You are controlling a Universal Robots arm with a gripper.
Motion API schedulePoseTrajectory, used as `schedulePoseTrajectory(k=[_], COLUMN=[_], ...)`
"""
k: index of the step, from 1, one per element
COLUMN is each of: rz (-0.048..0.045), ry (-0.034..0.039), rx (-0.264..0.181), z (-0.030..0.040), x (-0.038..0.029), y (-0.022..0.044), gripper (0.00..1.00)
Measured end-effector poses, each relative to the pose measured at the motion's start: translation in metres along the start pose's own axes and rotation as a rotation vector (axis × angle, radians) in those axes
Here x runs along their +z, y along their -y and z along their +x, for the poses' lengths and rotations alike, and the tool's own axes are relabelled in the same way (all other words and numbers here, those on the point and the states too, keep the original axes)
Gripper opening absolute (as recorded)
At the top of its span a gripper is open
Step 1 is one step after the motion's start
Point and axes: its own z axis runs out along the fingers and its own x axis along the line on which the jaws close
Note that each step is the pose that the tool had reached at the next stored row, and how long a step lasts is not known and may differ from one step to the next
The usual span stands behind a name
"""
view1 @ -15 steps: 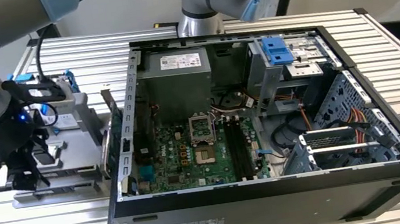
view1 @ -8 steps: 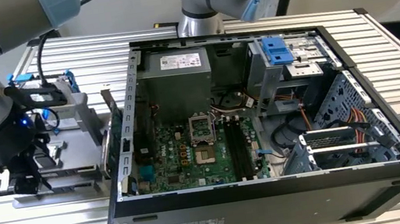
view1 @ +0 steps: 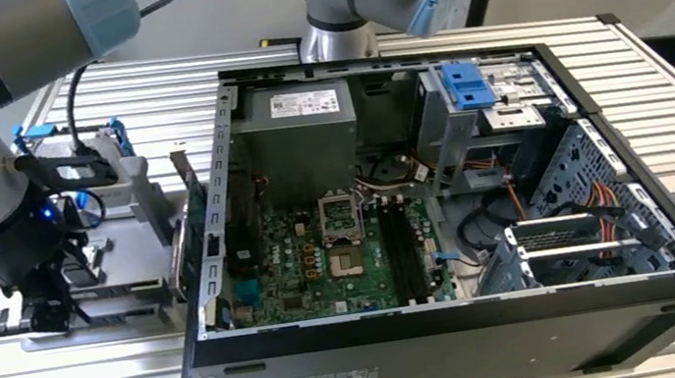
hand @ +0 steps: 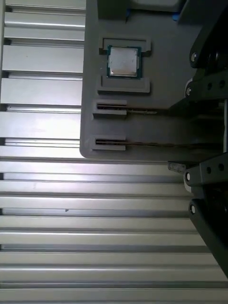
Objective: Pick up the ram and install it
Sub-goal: 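Pick up the ram and move it above insertion slot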
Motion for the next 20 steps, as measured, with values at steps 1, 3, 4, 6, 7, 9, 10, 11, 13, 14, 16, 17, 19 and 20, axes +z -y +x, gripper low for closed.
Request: schedulePoseTrajectory(k=[1, 3, 4, 6, 7, 9, 10, 11, 13, 14, 16, 17, 19, 20], rz=[0.0, 0.0001, 0.0001, 0.0, 0.0, 0.0001, 0.0, 0.0, 0.0, 0.0, 0.0001, 0.0001, 0.0001, 0.0001], ry=[0.0, 0.0001, 0.0001, 0.0, 0.0, 0.0001, 0.0, 0.0, 0.0, 0.0, 0.0001, 0.0001, 0.0001, 0.0001], rx=[0.0, 0.0, 0.0, 0.0, 0.0, 0.0, 0.0, 0.0, 0.0, 0.0, 0.0, 0.0, 0.0, 0.0], z=[0.0001, 0.0002, 0.0002, 0.0003, 0.0003, 0.0004, 0.0005, 0.0005, 0.0006, 0.0006, 0.0007, 0.0007, 0.0009, 0.001], x=[0.0012, 0.0037, 0.0048, 0.007, 0.0082, 0.0105, 0.0115, 0.0126, 0.0149, 0.016, 0.0183, 0.0195, 0.0244, 0.0256], y=[0.0, 0.0001, 0.0001, 0.0002, 0.0002, 0.0003, 0.0003, 0.0003, 0.0004, 0.0004, 0.0002, 0.0001, -0.0004, -0.0005], gripper=[1.0, 1.0, 1.0, 1.0, 1.0, 1.0, 1.0, 1.0, 1.0, 1.0, 1.0, 1.0, 1.0, 1.0])
